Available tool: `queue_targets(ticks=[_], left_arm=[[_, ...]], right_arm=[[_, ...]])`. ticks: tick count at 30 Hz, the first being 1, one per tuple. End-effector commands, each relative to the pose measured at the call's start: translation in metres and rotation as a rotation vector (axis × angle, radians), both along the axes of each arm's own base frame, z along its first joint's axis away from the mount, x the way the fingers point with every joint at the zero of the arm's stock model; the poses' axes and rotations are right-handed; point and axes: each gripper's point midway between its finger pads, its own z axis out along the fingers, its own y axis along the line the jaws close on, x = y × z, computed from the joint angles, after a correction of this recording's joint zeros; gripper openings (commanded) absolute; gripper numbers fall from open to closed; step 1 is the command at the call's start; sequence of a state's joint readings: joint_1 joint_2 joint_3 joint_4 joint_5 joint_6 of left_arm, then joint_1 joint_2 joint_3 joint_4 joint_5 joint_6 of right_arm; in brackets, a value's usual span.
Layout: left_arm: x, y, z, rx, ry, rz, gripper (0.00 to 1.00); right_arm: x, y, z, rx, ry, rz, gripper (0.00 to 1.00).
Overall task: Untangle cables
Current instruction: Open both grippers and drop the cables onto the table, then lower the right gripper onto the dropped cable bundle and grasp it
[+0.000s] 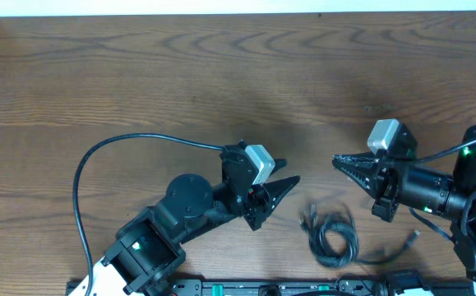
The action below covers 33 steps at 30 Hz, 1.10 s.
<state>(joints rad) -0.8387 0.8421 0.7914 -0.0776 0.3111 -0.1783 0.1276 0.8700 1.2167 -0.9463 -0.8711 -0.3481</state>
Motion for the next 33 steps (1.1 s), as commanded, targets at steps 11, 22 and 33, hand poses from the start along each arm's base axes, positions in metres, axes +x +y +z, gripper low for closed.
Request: queue_targets(ticks=[11, 22, 33], left_arm=[[-0.002, 0.022, -0.056, 0.214, 0.126, 0.067, 0.52], [-0.005, 0.03, -0.1, 0.333, 0.293, 0.104, 0.53], [0.022, 0.072, -0.068, 0.238, 0.225, 0.411, 0.57]], right_arm=[[0.004, -0.028, -0.041, -0.122, 0.219, -0.217, 0.6], [-0.02, -0.034, -0.091, -0.195, 0.593, -0.247, 0.99], [-0.021, -0.045, -0.14, -0.415, 0.794, -0.273, 0.99]])
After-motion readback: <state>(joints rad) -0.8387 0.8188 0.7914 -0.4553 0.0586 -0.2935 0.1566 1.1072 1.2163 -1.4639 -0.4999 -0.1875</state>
